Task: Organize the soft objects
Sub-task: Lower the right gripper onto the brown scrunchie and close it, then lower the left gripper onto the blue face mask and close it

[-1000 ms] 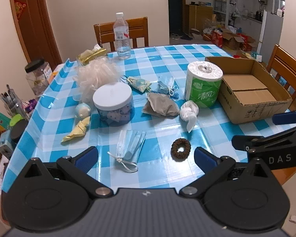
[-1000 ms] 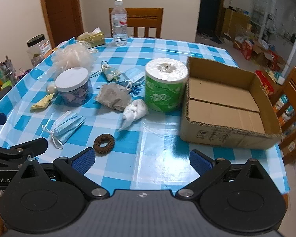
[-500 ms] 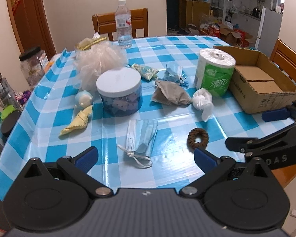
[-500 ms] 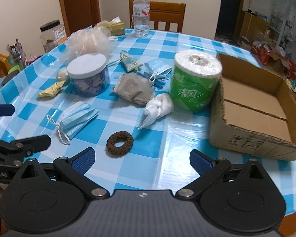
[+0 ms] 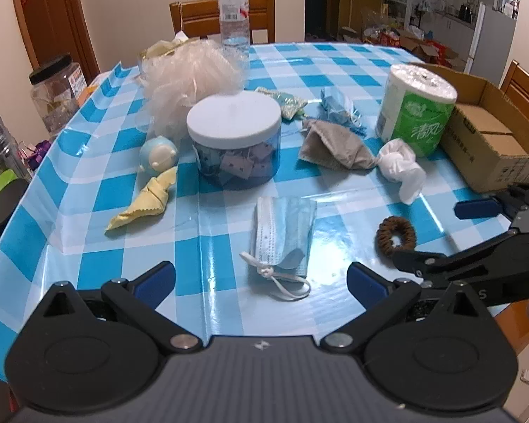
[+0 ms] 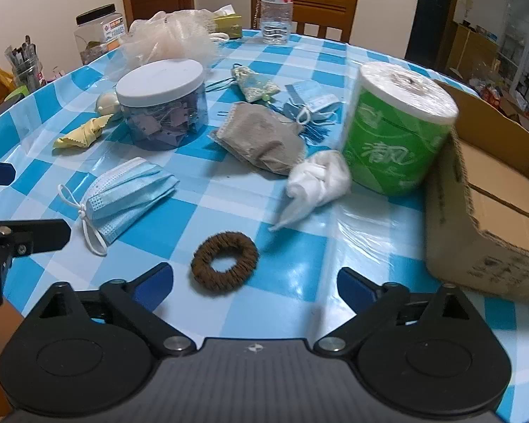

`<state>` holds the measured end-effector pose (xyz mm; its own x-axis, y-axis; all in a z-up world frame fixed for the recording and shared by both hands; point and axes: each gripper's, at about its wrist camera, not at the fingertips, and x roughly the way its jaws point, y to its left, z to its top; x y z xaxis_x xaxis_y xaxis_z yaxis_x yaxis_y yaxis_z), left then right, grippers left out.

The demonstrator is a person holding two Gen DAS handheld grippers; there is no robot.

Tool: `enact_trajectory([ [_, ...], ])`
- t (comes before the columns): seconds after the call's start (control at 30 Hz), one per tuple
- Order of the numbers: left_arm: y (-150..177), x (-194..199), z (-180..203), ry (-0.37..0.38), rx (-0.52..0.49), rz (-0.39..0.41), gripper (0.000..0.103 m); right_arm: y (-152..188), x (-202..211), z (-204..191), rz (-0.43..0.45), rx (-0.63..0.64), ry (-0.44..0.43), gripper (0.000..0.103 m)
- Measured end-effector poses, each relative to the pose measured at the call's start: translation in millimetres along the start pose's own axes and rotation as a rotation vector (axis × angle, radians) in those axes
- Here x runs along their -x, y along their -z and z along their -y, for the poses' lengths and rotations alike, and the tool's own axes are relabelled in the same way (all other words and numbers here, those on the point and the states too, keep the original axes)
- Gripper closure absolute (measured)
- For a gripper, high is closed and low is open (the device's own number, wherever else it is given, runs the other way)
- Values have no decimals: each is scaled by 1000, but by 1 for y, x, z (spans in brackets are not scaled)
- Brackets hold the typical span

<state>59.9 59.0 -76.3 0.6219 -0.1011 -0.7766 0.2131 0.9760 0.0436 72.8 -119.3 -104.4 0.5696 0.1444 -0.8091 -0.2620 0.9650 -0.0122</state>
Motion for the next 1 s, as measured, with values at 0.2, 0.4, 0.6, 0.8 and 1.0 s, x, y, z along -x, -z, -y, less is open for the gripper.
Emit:
enact_trajectory([
  [0.2, -4, -10, -5, 3, 6, -17, 1, -6, -17, -10, -19, 28, -22, 24],
  [0.4, -7, -17, -8, 12, 4, -27, 1, -7, -25, -17, -18, 52, -24, 46],
  [0.6, -11, -29, -5, 25, -3, -36, 1, -9, -24, -18, -14, 60, -1, 54],
  [0.8, -13, -47, 5, 31, -50, -44, 1, -3, -18, -5, -28, 15, 34, 54],
  [1.0, -17, -63, 13, 47, -85, -44, 4, 6, -12, 7, -39, -21, 66, 54],
])
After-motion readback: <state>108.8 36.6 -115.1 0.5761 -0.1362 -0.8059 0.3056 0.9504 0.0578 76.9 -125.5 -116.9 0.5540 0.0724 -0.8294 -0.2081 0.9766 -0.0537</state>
